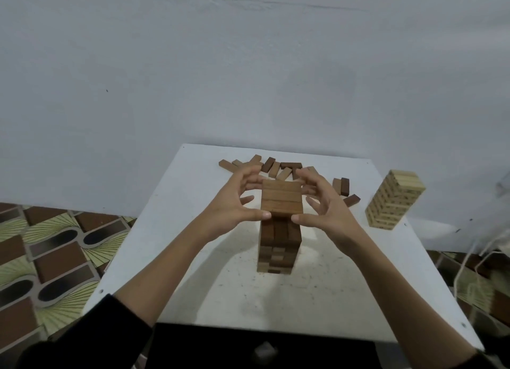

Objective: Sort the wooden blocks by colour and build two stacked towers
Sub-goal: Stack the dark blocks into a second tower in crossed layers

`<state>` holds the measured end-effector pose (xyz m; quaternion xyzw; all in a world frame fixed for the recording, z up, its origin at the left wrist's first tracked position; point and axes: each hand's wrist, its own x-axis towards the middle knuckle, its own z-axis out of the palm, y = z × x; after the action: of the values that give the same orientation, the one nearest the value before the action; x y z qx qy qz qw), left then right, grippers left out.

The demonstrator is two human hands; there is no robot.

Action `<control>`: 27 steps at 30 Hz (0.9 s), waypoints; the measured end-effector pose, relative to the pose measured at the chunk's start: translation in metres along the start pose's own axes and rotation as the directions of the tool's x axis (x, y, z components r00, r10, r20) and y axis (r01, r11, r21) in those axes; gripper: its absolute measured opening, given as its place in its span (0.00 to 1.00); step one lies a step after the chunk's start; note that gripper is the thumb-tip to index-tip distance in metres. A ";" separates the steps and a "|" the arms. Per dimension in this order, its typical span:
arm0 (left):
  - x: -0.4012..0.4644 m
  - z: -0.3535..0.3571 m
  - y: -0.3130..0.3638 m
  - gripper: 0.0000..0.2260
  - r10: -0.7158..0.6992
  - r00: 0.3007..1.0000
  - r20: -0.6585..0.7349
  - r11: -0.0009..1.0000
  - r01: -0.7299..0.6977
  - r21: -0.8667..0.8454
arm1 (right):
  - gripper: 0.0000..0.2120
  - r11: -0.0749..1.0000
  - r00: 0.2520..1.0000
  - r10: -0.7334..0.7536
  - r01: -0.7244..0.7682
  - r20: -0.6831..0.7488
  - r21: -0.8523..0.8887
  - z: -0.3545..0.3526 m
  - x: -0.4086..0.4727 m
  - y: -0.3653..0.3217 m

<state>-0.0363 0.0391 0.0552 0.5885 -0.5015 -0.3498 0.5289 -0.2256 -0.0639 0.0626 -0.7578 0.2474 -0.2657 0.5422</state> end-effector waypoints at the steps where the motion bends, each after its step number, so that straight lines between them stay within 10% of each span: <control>1: -0.004 0.002 -0.001 0.38 -0.008 1.000 0.005 1.000 0.008 0.007 | 0.37 1.000 1.000 0.007 -0.007 0.004 -0.013 0.001 -0.004 0.001; 27: -0.023 0.019 -0.013 0.44 -0.096 0.991 0.089 0.992 0.087 0.096 | 0.43 0.989 0.994 0.061 -0.048 0.091 -0.137 0.008 -0.021 0.018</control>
<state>-0.0572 0.0555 0.0364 0.6176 -0.5138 -0.3774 0.4606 -0.2369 -0.0499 0.0404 -0.7973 0.2592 -0.1972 0.5081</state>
